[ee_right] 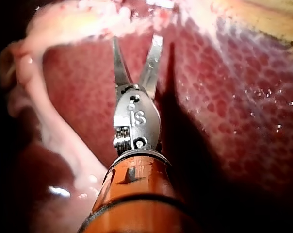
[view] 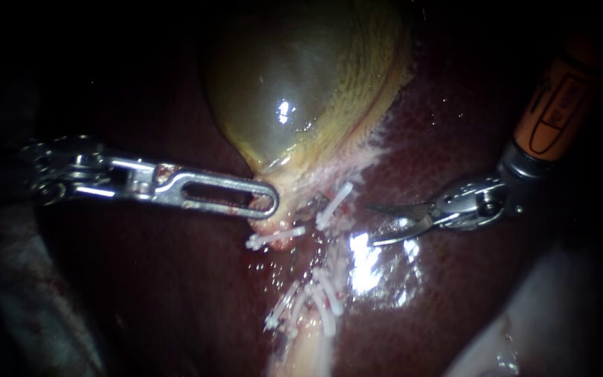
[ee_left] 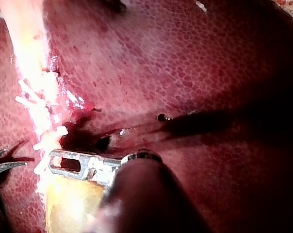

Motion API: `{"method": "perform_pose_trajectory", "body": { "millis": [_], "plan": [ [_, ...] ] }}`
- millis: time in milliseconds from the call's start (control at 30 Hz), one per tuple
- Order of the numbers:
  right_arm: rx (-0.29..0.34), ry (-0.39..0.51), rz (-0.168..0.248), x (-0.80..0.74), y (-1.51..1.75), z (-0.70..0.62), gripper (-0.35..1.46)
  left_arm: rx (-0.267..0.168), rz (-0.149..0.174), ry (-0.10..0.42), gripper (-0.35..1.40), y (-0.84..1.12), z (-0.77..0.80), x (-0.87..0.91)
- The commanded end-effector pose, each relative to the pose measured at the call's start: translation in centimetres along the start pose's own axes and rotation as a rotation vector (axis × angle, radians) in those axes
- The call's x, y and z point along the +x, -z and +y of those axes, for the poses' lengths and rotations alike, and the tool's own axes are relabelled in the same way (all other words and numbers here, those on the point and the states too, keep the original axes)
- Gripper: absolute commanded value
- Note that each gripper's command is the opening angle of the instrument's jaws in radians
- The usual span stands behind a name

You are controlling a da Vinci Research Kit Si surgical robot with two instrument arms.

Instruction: Go back from the cut right tube

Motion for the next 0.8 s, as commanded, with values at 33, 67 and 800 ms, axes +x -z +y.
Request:
{"method": "perform_pose_trajectory", "body": {
  "millis": [33,67,800],
  "plan": [
    [-0.003,-0.001,0.000,0.00,0.02,0.00,0.59,0.000,0.000,0.000,-0.35,0.00,0.00,0.00],
    [-0.003,-0.002,0.005,0.01,0.06,0.01,0.59,0.000,0.000,0.000,-0.35,0.00,0.00,0.00],
    [-0.006,-0.003,0.011,0.00,0.21,0.02,0.56,0.007,0.004,-0.002,-0.35,-0.13,-0.20,-0.03]
  ]
}}
